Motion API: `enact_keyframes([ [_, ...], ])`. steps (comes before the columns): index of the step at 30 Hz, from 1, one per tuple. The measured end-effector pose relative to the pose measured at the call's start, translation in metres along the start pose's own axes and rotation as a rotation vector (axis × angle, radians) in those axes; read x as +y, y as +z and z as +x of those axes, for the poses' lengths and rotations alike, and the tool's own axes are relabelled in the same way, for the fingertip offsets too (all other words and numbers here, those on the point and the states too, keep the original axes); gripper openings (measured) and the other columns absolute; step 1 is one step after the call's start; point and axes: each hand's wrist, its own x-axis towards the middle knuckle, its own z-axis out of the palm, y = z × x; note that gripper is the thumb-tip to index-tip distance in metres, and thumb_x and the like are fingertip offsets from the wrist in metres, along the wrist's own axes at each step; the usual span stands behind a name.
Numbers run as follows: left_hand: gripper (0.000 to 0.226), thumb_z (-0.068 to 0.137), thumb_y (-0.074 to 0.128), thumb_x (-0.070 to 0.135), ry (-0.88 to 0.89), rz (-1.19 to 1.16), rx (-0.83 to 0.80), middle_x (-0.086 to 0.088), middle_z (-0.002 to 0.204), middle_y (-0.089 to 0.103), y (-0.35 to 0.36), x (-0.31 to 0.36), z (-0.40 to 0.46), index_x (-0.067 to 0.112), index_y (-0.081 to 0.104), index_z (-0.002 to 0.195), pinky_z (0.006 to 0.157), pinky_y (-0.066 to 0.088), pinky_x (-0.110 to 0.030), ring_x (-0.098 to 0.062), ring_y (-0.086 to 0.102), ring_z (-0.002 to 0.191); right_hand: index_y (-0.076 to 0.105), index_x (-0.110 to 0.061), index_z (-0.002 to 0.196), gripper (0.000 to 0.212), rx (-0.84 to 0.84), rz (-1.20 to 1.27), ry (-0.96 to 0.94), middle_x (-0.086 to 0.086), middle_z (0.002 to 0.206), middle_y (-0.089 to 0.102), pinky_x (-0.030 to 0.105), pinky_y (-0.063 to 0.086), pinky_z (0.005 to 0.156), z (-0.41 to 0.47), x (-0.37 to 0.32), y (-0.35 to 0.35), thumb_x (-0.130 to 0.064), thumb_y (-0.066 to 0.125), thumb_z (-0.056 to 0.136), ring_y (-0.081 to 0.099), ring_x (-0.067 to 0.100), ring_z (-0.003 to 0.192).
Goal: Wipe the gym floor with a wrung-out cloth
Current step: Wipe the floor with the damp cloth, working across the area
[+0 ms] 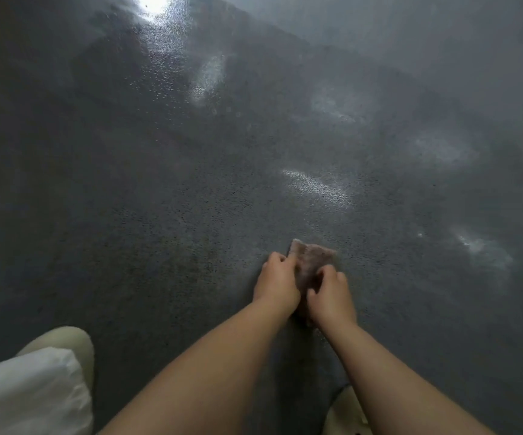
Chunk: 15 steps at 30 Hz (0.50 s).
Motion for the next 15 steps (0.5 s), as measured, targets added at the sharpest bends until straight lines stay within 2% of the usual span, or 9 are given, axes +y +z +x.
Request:
enact_keyframes([
  [3,0.043,0.089,0.051,0.014,0.021,0.138,0.192,-0.005,0.136,0.034,-0.022,-0.028,0.009,0.02,0.047,0.131,0.097,0.038,-0.035,-0.027,0.041,0.12,0.056,-0.009,0.106,0.02,0.015,0.062,-0.098,0.011,0.11,0.054,0.032,0.043,0.085,0.005,-0.009,0.005,-0.003,0.05,0.087,0.055,0.027,0.101],
  [5,0.055,0.092,0.048,0.016,-0.055,0.269,0.245,-0.003,0.148,0.005,-0.03,-0.046,0.01,0.03,0.031,0.143,0.11,0.024,-0.039,-0.027,0.015,0.134,0.058,-0.009,0.108,0.025,0.065,0.098,-0.099,0.011,0.111,0.054,0.031,0.042,0.084,0.01,-0.012,0.005,-0.002,0.047,0.088,0.054,0.027,0.102],
  [6,0.058,0.093,0.046,0.018,0.002,0.328,0.296,-0.003,0.149,-0.005,-0.028,-0.053,0.014,0.032,0.025,0.145,0.113,0.015,-0.042,-0.027,0.005,0.136,0.058,-0.009,0.111,0.027,0.101,0.101,-0.094,0.011,0.113,0.052,0.032,0.041,0.086,0.013,-0.011,0.004,-0.002,0.047,0.088,0.052,0.027,0.104],
  [7,0.056,0.093,0.043,0.024,0.127,0.393,0.337,-0.006,0.151,-0.003,-0.026,-0.057,0.018,0.031,0.026,0.145,0.114,0.009,-0.045,-0.026,0.004,0.138,0.057,-0.009,0.115,0.029,0.137,0.084,-0.093,0.011,0.116,0.051,0.033,0.04,0.088,0.015,-0.009,0.003,-0.003,0.047,0.088,0.05,0.028,0.108],
  [9,0.057,0.091,0.033,0.047,0.312,0.539,0.257,-0.014,0.155,0.01,-0.018,-0.058,0.024,0.03,0.029,0.145,0.112,0.004,-0.049,-0.029,0.01,0.141,0.055,-0.008,0.12,0.033,0.196,0.011,-0.111,0.011,0.122,0.049,0.034,0.035,0.093,0.02,-0.003,0.002,-0.004,0.047,0.088,0.044,0.027,0.114],
  [10,0.064,0.09,0.027,0.058,0.331,0.646,0.146,-0.015,0.158,0.003,-0.012,-0.058,0.027,0.033,0.019,0.148,0.111,-0.002,-0.051,-0.031,0.0,0.144,0.055,-0.008,0.121,0.034,0.223,-0.011,-0.118,0.011,0.124,0.048,0.034,0.034,0.094,0.021,-0.001,0.001,-0.004,0.047,0.088,0.042,0.028,0.115],
  [12,0.071,0.087,0.018,0.068,0.336,0.757,0.074,-0.013,0.154,-0.016,0.004,-0.059,0.029,0.033,-0.001,0.146,0.11,-0.012,-0.053,-0.034,-0.021,0.141,0.056,-0.008,0.121,0.035,0.28,-0.022,-0.104,0.012,0.127,0.048,0.037,0.034,0.095,0.025,0.003,-0.001,-0.004,0.049,0.087,0.042,0.029,0.116],
  [13,0.072,0.085,0.018,0.067,0.355,0.741,0.077,-0.014,0.155,-0.006,0.01,-0.056,0.027,0.032,0.01,0.148,0.111,-0.007,-0.053,-0.037,-0.015,0.142,0.056,-0.008,0.121,0.035,0.305,-0.021,-0.084,0.013,0.128,0.047,0.038,0.035,0.095,0.028,0.004,-0.001,-0.004,0.05,0.087,0.043,0.031,0.116],
  [15,0.072,0.08,0.025,0.062,0.42,0.706,-0.024,-0.014,0.15,0.031,0.019,-0.05,0.019,0.026,0.046,0.138,0.11,0.008,-0.054,-0.04,0.014,0.14,0.057,-0.006,0.12,0.035,0.346,-0.013,-0.062,0.016,0.128,0.048,0.04,0.035,0.094,0.034,0.005,-0.003,-0.003,0.051,0.086,0.044,0.033,0.115],
])
